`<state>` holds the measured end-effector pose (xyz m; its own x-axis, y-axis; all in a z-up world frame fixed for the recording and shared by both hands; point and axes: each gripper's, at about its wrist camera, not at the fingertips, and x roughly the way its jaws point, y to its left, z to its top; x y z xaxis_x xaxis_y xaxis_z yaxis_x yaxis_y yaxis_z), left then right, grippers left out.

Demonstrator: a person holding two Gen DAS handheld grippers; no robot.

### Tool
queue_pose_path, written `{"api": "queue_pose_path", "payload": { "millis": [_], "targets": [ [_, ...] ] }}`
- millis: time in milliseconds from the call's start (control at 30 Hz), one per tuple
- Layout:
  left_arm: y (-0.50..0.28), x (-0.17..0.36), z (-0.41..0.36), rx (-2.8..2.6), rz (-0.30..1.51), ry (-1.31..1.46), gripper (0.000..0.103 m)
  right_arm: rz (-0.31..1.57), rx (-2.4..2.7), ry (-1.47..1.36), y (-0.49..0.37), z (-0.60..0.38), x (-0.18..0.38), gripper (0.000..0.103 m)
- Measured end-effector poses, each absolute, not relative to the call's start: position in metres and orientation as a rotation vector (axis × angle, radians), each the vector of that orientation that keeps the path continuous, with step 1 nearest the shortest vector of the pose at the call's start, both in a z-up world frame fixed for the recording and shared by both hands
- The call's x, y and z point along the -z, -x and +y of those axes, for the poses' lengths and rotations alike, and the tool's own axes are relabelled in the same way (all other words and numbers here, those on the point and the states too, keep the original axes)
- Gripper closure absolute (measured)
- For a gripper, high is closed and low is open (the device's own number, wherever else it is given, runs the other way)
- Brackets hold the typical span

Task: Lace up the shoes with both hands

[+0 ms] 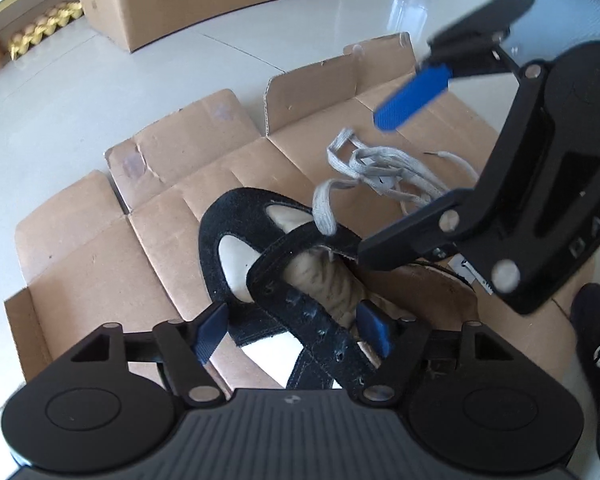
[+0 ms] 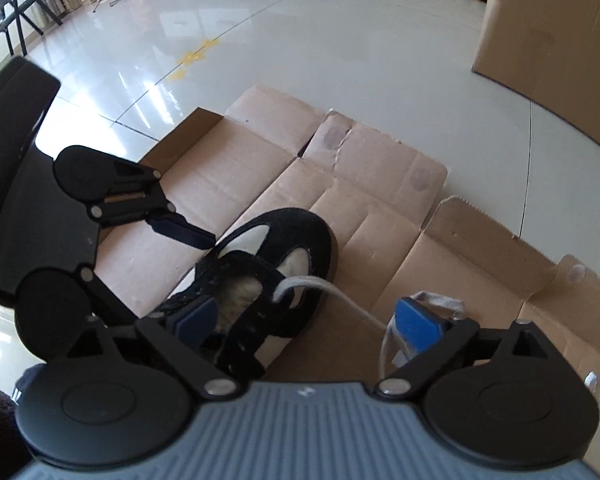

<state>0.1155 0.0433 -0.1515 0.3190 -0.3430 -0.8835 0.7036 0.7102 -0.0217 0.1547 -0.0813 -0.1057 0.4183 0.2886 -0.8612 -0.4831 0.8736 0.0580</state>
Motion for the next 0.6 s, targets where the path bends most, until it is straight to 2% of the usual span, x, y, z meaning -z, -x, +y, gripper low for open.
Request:
{"api": "queue_pose_path", "payload": {
  "millis": [267,400,500,600],
  "targets": [
    [-0.106,0.151,0.034,0.737,0.937,-0.501,0.014,0.954,-0.507,0.233,-0.148,-0.086,0.103,0.0],
    [-0.103,0.153,0.031,0.733,0.911,-0.558,0.014,0.94,-0.571,0.322,-0.139,-0.079,0.104,0.0],
    [-0.102,0.152,0.032,0.741,0.894,-0.575,0.014,0.995,-0.587,0.285,-0.141,-0.08,0.104,0.0],
    [-0.105,0.15,0.033,0.759,0.88,-0.588,0.023,1.034,-0.602,0.238,-0.144,-0.083,0.1,0.001]
  ]
}}
